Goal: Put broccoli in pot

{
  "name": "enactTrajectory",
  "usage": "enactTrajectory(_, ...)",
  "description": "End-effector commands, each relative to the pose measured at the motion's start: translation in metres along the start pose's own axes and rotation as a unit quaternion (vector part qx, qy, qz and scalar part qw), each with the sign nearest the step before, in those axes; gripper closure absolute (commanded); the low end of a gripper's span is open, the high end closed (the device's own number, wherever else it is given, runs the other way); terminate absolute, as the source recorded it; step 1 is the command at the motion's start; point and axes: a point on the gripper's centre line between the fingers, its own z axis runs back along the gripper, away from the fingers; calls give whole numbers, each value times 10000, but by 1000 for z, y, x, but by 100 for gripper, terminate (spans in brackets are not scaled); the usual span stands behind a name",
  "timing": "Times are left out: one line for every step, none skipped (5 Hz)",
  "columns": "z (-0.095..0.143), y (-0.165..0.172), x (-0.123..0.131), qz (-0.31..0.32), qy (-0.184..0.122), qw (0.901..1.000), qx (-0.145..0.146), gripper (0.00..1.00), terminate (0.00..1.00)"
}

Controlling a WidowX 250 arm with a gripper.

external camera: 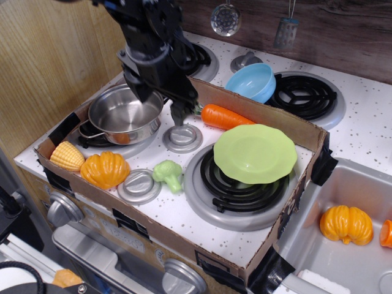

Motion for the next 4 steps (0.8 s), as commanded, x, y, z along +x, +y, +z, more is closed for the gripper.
enactTrajectory(-16, -25, -42, 642, -17, 9977, -231, 0, 0)
enactTrajectory(-17, -28, -49, 701, 33, 9972, -269, 0, 0)
enactTrajectory(-26, -28, -49, 684, 93, 9968, -406, 0, 0)
enactTrajectory(-35, -30, -49, 625, 157, 9963, -563, 0, 0)
